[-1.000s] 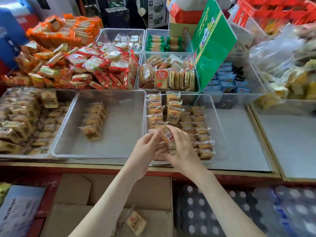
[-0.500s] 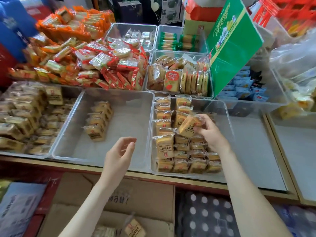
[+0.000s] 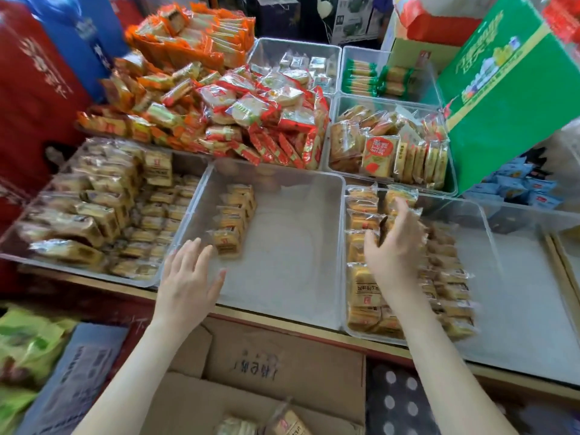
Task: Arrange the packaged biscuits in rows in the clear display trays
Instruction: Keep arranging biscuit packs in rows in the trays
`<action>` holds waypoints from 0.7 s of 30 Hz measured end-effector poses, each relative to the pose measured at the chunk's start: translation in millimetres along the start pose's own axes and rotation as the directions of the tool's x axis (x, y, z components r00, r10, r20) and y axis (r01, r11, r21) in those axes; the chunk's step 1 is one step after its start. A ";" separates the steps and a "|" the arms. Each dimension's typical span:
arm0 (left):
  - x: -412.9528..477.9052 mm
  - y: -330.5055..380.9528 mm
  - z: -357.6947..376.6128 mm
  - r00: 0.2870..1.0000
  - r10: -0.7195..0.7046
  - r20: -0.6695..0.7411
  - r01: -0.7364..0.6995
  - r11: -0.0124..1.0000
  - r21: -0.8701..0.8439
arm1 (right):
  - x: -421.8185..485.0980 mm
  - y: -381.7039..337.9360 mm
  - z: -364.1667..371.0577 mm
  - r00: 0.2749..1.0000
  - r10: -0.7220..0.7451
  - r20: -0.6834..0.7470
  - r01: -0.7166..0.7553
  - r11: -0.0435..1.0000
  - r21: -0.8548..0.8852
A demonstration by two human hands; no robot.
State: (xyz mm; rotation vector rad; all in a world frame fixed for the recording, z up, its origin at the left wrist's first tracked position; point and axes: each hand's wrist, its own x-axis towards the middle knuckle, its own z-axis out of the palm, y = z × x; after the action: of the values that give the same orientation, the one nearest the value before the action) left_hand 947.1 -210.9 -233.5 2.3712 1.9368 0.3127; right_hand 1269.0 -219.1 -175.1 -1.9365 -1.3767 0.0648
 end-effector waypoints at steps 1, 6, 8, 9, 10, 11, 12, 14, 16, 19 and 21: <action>2.1 -15.2 -0.1 1.000 -0.009 0.019 0.009 1.000 0.018 | -6.7 -29.3 17.8 0.986 -0.132 0.105 0.128 0.991 0.043; 8.3 -42.9 5.0 0.998 0.048 0.032 -0.048 0.999 0.003 | -28.6 -111.8 151.6 0.604 -0.277 0.747 0.400 0.916 0.017; 10.0 -44.5 7.3 0.997 0.080 -0.015 -0.080 0.997 0.000 | -30.9 -123.2 192.0 0.542 -0.196 0.817 0.443 0.893 -0.080; 10.2 -45.9 8.6 0.994 0.095 -0.045 -0.095 0.995 0.005 | -31.8 -126.7 205.2 0.549 -0.178 0.817 0.459 0.881 -0.117; 10.6 -47.6 11.0 0.991 0.109 -0.079 -0.109 0.994 0.006 | -32.6 -129.3 214.4 0.578 -0.170 0.798 0.469 0.870 -0.154; 10.7 -49.6 13.5 0.987 0.117 -0.107 -0.118 0.993 0.003 | -33.7 -132.1 219.1 0.621 -0.161 0.767 0.465 0.864 -0.195; 10.7 -51.0 15.5 0.985 0.119 -0.121 -0.120 0.993 0.001 | -34.7 -134.5 221.3 0.657 -0.145 0.739 0.455 0.859 -0.236; 9.9 -52.7 18.4 0.985 0.119 -0.127 -0.119 0.993 0.003 | -37.3 -136.2 223.7 0.687 -0.138 0.713 0.475 0.828 -0.298; 9.6 -52.4 19.7 0.984 0.119 -0.132 -0.120 0.993 0.000 | -40.4 -135.7 220.5 0.678 -0.166 0.716 0.526 0.790 -0.315; 9.6 -52.9 18.7 0.984 0.106 -0.140 -0.111 0.994 -0.024 | -44.9 -134.1 211.2 0.631 -0.217 0.745 0.587 0.761 -0.275; 10.1 -53.8 16.4 0.993 0.076 -0.088 -0.082 0.995 -0.064 | -44.5 -132.2 197.0 0.647 -0.314 0.694 0.626 0.739 -0.249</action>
State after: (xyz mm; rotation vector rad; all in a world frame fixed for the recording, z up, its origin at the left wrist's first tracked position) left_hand 900.5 -188.6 -257.9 2.4334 1.8383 0.4837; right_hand 1058.9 -131.3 -255.0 -1.9093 -2.5499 0.1143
